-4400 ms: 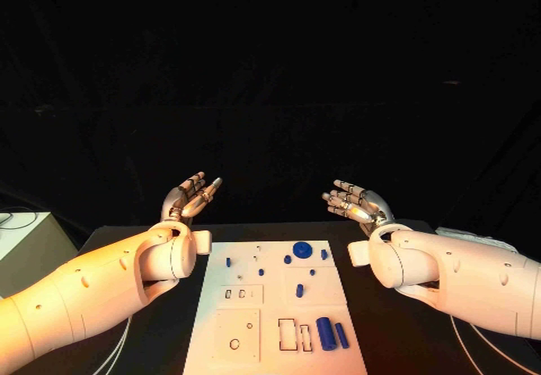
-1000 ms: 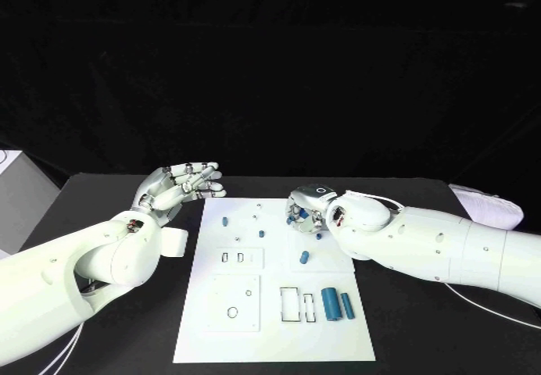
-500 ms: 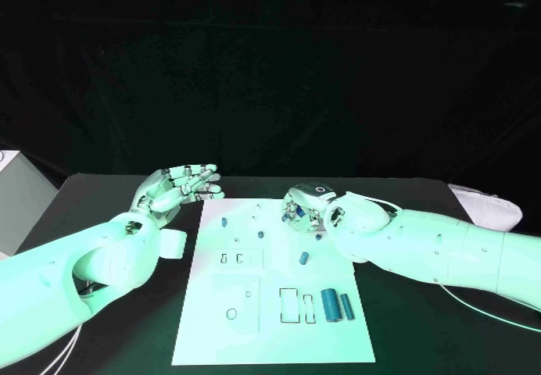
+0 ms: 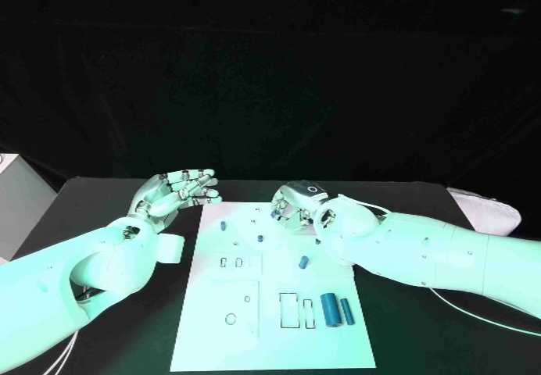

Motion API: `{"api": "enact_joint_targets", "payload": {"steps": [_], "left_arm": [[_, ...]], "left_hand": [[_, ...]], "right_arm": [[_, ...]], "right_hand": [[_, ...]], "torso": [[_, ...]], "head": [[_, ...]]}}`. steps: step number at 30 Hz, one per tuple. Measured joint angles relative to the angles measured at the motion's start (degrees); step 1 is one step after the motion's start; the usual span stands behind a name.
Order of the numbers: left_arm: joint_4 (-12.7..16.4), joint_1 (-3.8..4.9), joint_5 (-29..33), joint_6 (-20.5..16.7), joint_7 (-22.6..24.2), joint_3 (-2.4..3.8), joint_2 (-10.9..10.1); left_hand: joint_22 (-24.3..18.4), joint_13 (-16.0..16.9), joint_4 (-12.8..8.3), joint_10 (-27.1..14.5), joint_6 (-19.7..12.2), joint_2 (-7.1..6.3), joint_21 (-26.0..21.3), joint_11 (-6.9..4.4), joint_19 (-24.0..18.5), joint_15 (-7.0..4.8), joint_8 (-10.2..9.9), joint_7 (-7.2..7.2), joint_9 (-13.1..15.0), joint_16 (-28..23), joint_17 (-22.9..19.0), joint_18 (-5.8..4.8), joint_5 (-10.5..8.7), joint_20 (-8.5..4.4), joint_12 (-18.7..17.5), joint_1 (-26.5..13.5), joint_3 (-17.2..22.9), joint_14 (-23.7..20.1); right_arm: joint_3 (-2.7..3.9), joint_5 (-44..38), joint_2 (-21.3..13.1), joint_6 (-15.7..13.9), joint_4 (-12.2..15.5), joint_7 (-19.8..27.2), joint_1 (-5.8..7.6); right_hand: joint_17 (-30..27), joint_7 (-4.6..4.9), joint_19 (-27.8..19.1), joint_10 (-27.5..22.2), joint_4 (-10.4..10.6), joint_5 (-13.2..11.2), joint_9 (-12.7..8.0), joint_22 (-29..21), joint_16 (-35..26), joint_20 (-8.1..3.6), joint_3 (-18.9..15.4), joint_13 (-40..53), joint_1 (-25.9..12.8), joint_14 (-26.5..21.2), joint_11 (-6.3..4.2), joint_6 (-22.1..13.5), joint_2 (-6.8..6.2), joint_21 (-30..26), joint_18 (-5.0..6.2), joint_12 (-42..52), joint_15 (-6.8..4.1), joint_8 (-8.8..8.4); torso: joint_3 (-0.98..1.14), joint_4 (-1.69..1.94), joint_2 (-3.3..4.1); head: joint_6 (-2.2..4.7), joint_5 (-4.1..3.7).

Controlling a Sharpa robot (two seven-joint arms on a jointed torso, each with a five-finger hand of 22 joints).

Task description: Assemble the parts on the task board

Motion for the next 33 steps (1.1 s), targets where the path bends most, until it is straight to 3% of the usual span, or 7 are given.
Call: {"api": "enact_joint_targets", "payload": {"steps": [10, 15, 26, 33], "left_arm": [[0.34, 0.00, 0.00, 0.00, -0.05, 0.07, -0.01], [0.50, 0.00, -0.01, 0.01, -0.08, 0.12, 0.04], [1.29, 0.01, -0.07, 0.02, -0.16, 0.67, -0.40], [1.54, 0.01, -0.13, 0.02, -0.20, 0.97, -0.51]], "left_hand": [[0.05, 0.00, -0.14, 0.00, 0.00, 0.00, 0.00, 0.00, 0.00, -0.20, 0.00, 0.00, -0.05, 0.00, 0.06, 0.00, 0.00, 0.00, -0.24, 0.00, 0.14, -0.20], [0.05, 0.00, -0.14, 0.00, 0.00, 0.00, 0.00, 0.00, 0.00, -0.20, 0.00, 0.00, -0.05, 0.00, 0.06, 0.00, 0.00, 0.00, -0.24, 0.00, 0.13, -0.20], [0.09, 0.01, -0.12, 0.00, 0.00, 0.00, 0.23, 0.00, 0.00, -0.20, 0.00, 0.00, -0.05, 0.32, 0.13, 0.00, 0.00, 0.00, -0.24, 0.00, 0.45, -0.20], [0.09, 0.01, -0.12, 0.00, 0.00, 0.00, 0.23, 0.00, 0.00, -0.20, 0.00, 0.00, -0.04, 0.32, 0.13, 0.00, 0.00, 0.00, -0.24, 0.00, 0.45, -0.20]], "right_arm": [[0.04, -1.81, 3.64, -1.96, -3.10, -1.36, 0.10], [0.04, -2.73, 5.25, -2.27, -4.21, -1.98, 0.10], [0.04, -4.65, 6.53, -2.29, -5.40, -3.28, 0.09], [0.10, -5.65, 7.09, -2.28, -5.74, -3.78, 0.15]], "right_hand": [[0.25, -0.01, 0.00, -0.01, -0.08, 0.28, 0.17, 0.24, 0.24, 0.00, 0.08, 0.01, 0.07, 0.00, 0.01, -0.01, 0.05, 0.24, 0.00, -0.21, 0.00, 0.29], [0.19, -0.01, 0.00, -0.01, -0.08, 0.28, 0.40, 0.03, 0.23, 0.00, 0.08, 0.00, 0.07, 0.00, 0.01, -0.02, 0.05, 0.24, 0.01, -0.22, 0.00, 0.28], [0.06, -0.01, 0.00, -0.02, -0.08, 0.26, 0.41, -0.15, 0.22, 0.00, 0.07, -0.07, 0.07, 0.00, 0.02, -0.19, 0.04, 0.23, 0.01, -0.33, 0.00, 0.26], [0.06, 0.03, 0.00, 0.08, -0.08, 0.25, 0.40, -0.15, 0.22, 0.01, 0.06, 0.15, 0.07, 0.00, 0.12, -0.29, 0.04, 0.23, 0.01, -0.30, 0.01, 0.15]], "torso": [[-0.09, 0.02, 0.32], [-0.13, 0.21, 0.50], [-0.56, 0.78, 1.03], [-0.70, 0.92, 1.31]], "head": [[0.47, -0.13], [0.51, -0.03], [0.45, -0.11], [0.53, -0.13]]}}
